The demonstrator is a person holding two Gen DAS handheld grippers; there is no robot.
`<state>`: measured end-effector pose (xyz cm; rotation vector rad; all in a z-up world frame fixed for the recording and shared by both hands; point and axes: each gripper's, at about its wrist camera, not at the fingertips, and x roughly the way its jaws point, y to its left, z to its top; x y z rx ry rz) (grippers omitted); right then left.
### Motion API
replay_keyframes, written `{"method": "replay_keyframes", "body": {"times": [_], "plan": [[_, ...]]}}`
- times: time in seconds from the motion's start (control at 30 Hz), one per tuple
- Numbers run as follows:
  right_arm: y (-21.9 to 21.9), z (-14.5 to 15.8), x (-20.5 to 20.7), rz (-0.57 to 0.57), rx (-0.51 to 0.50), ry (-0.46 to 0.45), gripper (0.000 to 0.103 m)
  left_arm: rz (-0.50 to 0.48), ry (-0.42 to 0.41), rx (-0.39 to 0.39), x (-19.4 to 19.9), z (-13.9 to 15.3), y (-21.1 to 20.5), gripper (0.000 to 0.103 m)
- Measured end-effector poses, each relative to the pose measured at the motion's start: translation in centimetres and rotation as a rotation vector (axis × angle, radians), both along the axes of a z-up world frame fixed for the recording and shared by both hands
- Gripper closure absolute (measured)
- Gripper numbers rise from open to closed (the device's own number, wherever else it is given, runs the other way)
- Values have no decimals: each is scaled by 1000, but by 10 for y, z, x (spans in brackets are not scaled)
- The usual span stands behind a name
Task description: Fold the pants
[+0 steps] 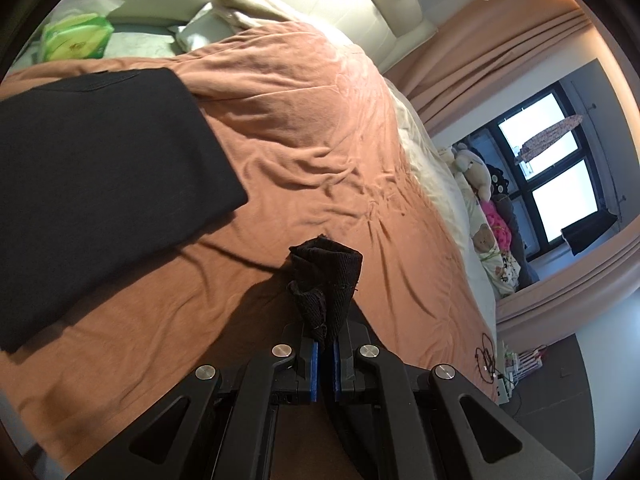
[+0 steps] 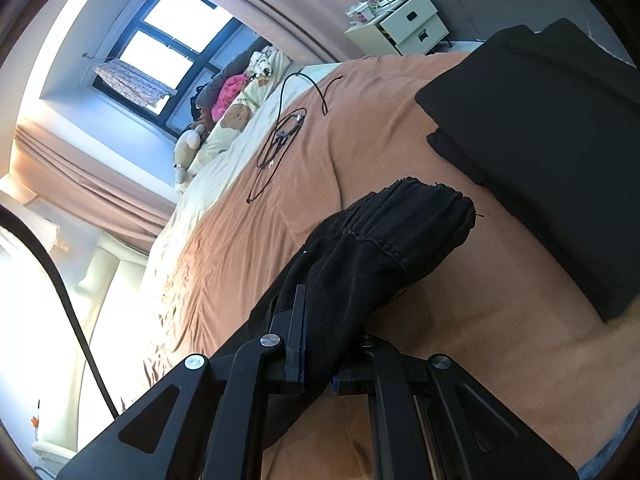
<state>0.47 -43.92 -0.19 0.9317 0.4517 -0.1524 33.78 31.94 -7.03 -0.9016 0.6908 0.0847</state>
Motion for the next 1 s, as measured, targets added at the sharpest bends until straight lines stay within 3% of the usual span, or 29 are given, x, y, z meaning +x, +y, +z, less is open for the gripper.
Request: {"method": "replay_keyframes", "body": {"times": [0.4, 0.8, 1.0], "plan": [[1, -4, -31, 7, -6, -19, 98, 18, 6, -49, -57, -26, 14, 98], [8, -20, -39, -18, 18, 10, 99, 33, 47, -100, -86, -71, 26, 98], [9, -15, -40, -18, 21, 3, 100, 40, 14, -89, -88, -55, 29, 98]]}}
